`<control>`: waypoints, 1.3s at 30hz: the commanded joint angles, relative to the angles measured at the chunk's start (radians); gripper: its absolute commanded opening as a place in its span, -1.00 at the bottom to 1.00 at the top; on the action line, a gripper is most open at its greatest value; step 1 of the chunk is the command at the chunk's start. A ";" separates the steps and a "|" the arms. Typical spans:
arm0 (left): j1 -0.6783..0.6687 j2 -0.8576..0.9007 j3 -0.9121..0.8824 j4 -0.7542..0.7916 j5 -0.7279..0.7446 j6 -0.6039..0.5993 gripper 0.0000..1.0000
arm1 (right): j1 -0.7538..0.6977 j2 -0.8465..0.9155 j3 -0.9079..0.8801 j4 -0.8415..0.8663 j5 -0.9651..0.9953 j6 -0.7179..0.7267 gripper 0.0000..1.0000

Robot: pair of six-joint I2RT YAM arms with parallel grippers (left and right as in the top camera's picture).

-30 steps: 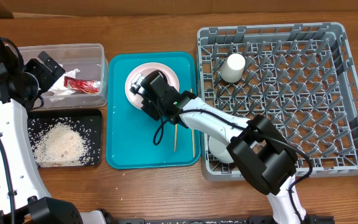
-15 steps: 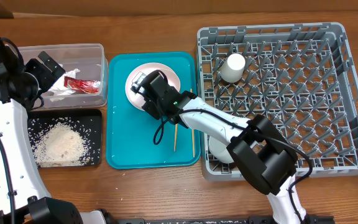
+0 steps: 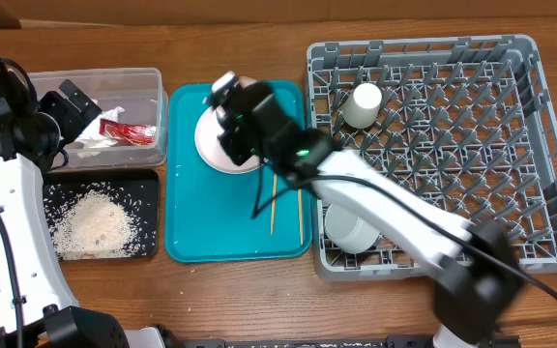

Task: Sort waste into correct bins and load items into the dishwasher
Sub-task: 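Carry the pink item with the right gripper and place it in the rack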

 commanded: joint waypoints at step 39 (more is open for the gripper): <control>0.003 0.003 0.026 0.002 0.008 -0.014 1.00 | -0.806 -0.298 -0.568 0.111 -0.948 0.798 -0.92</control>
